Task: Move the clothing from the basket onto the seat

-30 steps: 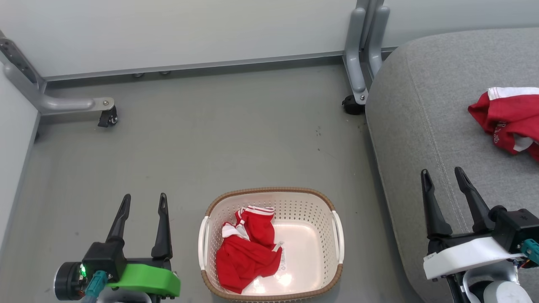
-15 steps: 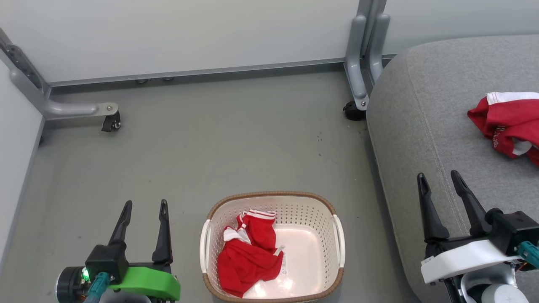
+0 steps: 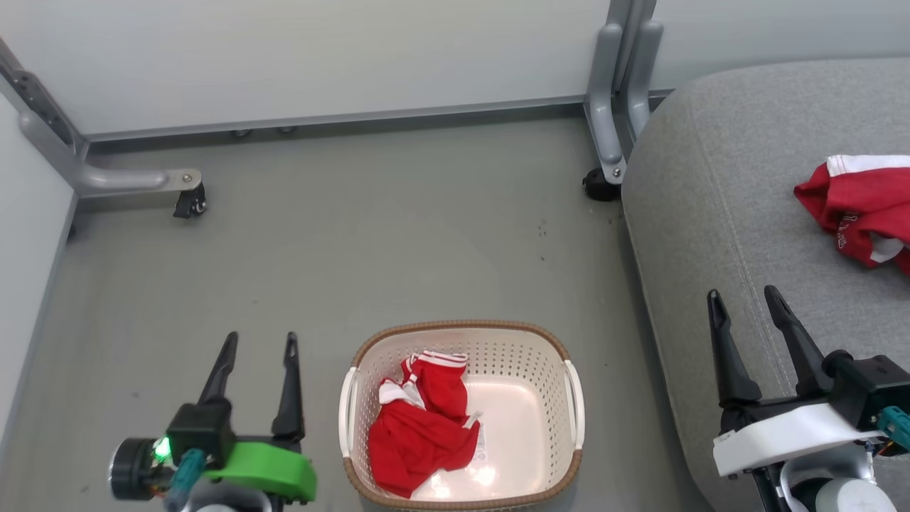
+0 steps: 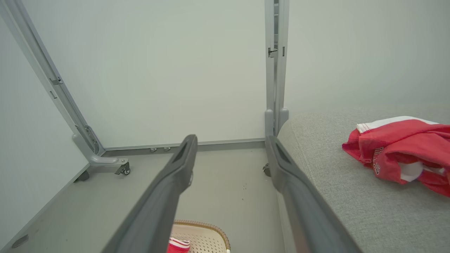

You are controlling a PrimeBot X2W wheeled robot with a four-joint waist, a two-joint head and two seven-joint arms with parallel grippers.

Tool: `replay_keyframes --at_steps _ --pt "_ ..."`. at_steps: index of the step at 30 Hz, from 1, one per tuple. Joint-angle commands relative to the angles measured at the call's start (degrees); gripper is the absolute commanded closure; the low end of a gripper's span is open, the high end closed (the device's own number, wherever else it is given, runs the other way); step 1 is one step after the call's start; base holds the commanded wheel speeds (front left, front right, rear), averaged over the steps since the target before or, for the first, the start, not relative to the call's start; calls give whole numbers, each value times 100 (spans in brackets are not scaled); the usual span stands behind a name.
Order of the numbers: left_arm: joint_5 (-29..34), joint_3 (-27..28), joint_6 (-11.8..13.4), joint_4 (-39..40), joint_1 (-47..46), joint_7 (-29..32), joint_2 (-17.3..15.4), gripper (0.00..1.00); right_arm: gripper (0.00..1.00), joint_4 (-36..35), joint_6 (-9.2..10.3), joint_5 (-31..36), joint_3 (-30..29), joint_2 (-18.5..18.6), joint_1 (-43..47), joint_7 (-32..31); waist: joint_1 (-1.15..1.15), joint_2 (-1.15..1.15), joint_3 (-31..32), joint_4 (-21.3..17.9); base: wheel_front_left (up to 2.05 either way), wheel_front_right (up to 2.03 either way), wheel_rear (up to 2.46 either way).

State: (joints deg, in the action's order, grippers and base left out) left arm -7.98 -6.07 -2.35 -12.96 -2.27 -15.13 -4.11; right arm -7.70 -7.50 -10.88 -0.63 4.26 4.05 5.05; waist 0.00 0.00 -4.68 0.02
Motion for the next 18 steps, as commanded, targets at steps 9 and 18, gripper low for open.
replay_keyframes --at_steps 9,18 --pt "362 -1013 -123 -837 -1087 -2 107 0 0 -258 2 -62 -7 110 -386 29 0 0 -849 -10 0 0 0" --pt "367 -2303 -94 -2249 -2449 0 110 0 0 -451 2 -156 163 271 -971 149 0 0 -2009 -252 0 0 0"
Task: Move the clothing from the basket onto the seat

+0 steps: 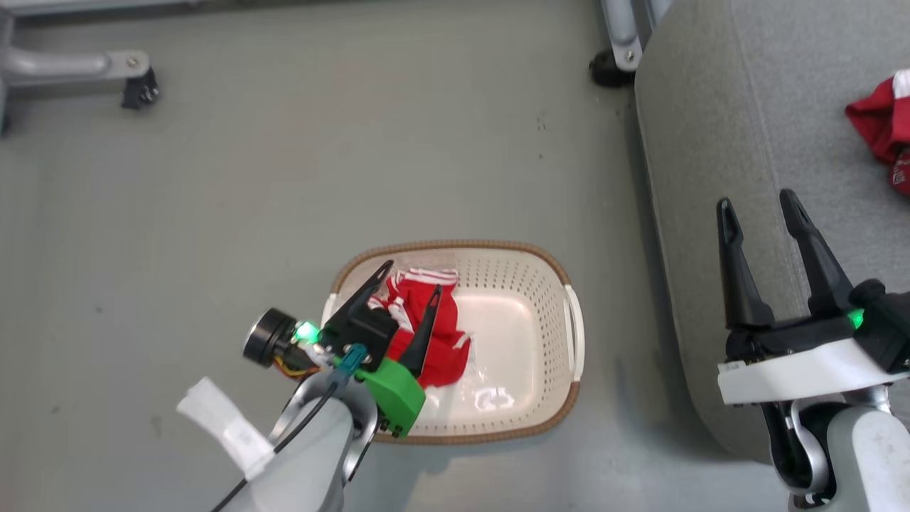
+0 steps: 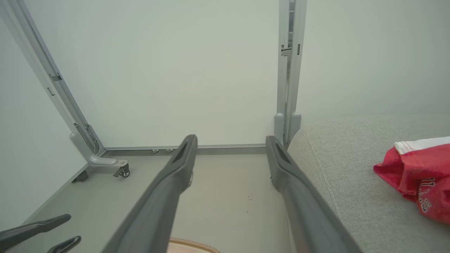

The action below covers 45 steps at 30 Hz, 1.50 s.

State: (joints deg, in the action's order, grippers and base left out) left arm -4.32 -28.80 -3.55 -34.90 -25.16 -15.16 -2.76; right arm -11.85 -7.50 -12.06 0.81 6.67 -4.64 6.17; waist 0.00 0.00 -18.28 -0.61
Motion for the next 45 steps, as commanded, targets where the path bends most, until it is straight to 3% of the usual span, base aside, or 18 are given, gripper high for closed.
replay_keyframes --at_steps 1,14,22,38,45 --pt "40 -146 41 -193 -281 1 -25 0 0 -39 2 -45 49 40 -160 58 0 0 -760 -225 0 0 0" --pt "401 -1447 79 -2345 -1960 112 -30 0 0 5 2 -232 495 68 -1090 539 0 0 -2300 -827 0 0 0" --pt "622 -1776 139 -3334 -2697 322 -86 0 0 176 2 -395 857 -11 -1560 796 0 0 -3127 -1296 0 0 0" --pt "525 -1803 250 -3837 -3254 670 -755 0 0 470 2 -735 1191 -172 -2022 906 0 0 -3963 -1821 0 0 0" --pt "534 -1888 121 -3869 -3442 1008 -1013 0 0 523 2 -821 1305 -222 -2104 904 0 0 -4137 -1952 0 0 0"
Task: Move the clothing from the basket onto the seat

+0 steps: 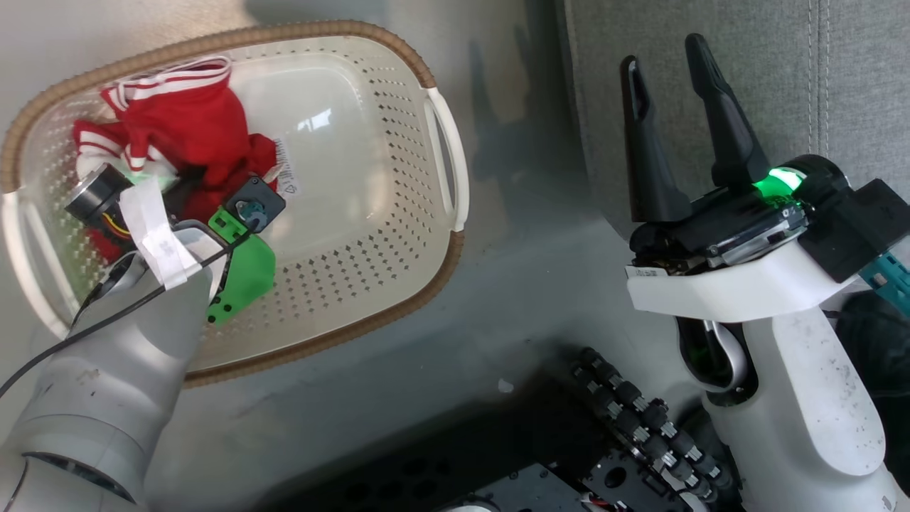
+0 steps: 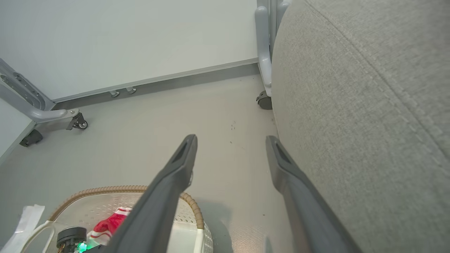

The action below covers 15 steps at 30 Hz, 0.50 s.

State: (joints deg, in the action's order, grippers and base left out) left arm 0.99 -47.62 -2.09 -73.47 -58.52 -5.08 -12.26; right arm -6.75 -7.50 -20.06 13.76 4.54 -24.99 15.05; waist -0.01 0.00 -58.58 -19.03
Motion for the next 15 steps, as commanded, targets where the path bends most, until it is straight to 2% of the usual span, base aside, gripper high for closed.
replay_keyframes --at_steps 1,6,7,8,9,15 --pt "2 -19 -53 -16 -124 90 -101 0 0 18 2 -33 23 -15 -81 16 1 0 -116 -124 0 0 0" --pt "-56 -53 -133 -33 -141 487 -171 0 0 68 2 -67 44 -53 -124 17 1 0 -126 -172 0 0 0" --pt "-64 -59 -132 -35 -149 552 -186 13 0 73 2 -67 41 -57 -128 17 1 0 -122 -173 0 0 0" --pt "-45 -89 -113 -35 -158 571 -197 78 0 74 2 -65 35 -63 -130 17 1 0 -113 -171 0 0 0" --pt "-50 -101 -104 -36 -163 582 -201 100 0 72 2 -59 31 -66 -130 17 1 0 -107 -169 0 0 0" --pt "-37 -184 -18 -35 -237 591 -121 100 0 39 2 16 -27 -36 -146 17 1 0 -20 -84 0 0 0"
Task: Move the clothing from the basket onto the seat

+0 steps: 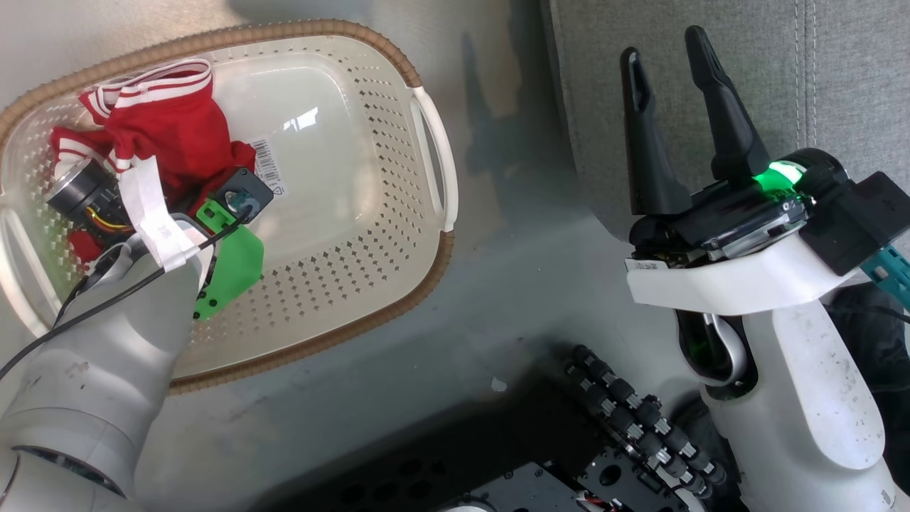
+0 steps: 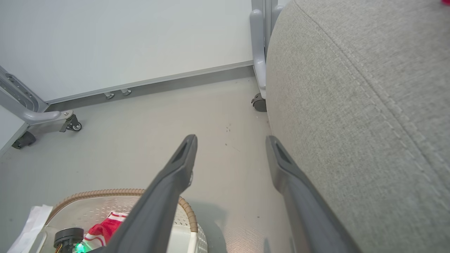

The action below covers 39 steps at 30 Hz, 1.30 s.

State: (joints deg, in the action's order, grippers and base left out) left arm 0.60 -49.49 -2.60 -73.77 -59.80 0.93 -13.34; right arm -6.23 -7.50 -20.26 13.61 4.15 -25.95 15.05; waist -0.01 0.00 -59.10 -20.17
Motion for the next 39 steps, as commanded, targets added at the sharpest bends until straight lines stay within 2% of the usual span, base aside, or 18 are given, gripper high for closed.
replay_keyframes --at_steps 1,8,17,25,29,39 --pt "-33 9 45 -4 -106 -52 18 100 0 -11 2 46 -23 12 -42 16 1 0 67 54 0 0 0" --pt "-353 204 49 22 93 -506 230 100 0 9 2 154 -78 110 81 17 1 0 479 273 0 0 0" --pt "-854 465 -27 100 414 -1253 707 100 0 76 2 295 -222 306 372 17 1 0 1313 728 0 0 0" --pt "-1384 820 64 500 787 -1580 975 100 0 187 2 392 -371 423 742 17 1 0 2147 1119 0 0 0" --pt "-1672 1018 103 970 1032 -1623 1014 100 0 219 2 425 -468 438 955 -17 1 0 2540 1260 0 0 0" --pt "-1851 1624 393 3167 1885 -1620 849 100 0 42 2 516 -692 408 1377 -291 1 0 3267 1497 0 0 0"
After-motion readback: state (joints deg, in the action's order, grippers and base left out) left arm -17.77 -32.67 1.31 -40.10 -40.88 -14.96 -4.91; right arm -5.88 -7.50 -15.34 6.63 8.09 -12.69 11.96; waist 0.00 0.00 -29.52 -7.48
